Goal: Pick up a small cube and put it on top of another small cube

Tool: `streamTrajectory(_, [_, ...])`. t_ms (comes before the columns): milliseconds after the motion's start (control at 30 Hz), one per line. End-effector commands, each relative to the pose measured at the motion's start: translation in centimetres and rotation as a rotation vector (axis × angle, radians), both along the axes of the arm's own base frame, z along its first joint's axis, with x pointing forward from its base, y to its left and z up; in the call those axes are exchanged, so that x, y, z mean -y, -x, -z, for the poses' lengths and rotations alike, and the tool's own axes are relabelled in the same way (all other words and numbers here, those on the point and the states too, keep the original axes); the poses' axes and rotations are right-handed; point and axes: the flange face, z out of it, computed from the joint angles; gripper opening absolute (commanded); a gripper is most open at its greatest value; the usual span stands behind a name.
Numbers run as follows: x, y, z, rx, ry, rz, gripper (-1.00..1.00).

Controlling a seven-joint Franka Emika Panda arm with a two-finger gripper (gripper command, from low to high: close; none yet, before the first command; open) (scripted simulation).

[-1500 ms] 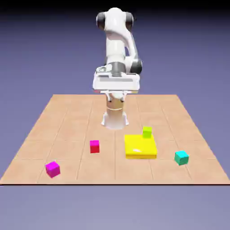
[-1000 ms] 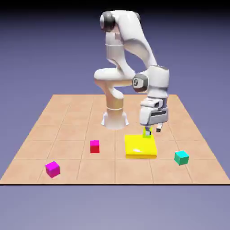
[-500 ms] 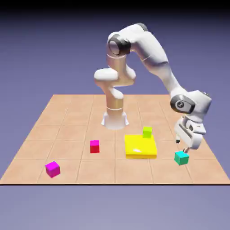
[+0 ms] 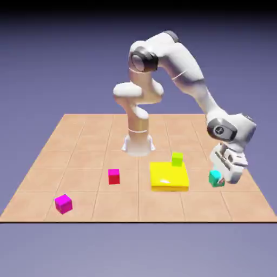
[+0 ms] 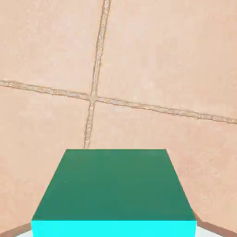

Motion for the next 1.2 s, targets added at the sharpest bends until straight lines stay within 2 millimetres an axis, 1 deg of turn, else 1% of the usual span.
streamTrajectory(0, [2.3, -0.6, 0.0, 0.012, 0.01, 0.108, -1.0])
streamTrajectory(100, [9.1, -2.0, -0.4, 0.048, 0.032, 0.442, -1.0])
streamTrajectory(167, [13.6, -2.4, -0.9, 0.075, 0.042, 0.671, -1.0])
streamTrajectory(233, [18.1, -2.4, -1.5, 0.103, 0.049, 0.903, -1.0])
streamTrajectory(333, [24.5, -1.6, -2.5, 0.144, 0.054, 1.258, -1.0])
streamTrajectory(400, [28.5, -0.6, -3.3, 0.167, 0.053, 1.499, -1.0])
streamTrajectory(500, [34.0, 1.6, -4.4, 0.192, 0.044, 1.864, -1.0])
streamTrajectory(600, [38.7, 4.5, -5.3, 0.196, 0.029, 2.232, -1.0])
streamTrajectory(667, [41.4, 6.7, -5.7, 0.182, 0.015, 2.479, -1.0])
streamTrajectory(767, [44.7, 10.3, -6.1, 0.128, -0.01, 2.849, -1.0])
streamTrajectory(833, [46.1, 12.5, -6.1, 0.072, -0.024, 3.058, -1.0])
streamTrajectory(867, [46.1, 12.5, -6.1, 0.072, -0.024, 3.058, -1.0])
streamTrajectory(1033, [45.2, 12.1, -2.4, 0.056, -0.037, 3.057, -1.0])
streamTrajectory(1167, [44.5, 12.4, 0.7, 0.072, -0.024, 3.058, -1.0])
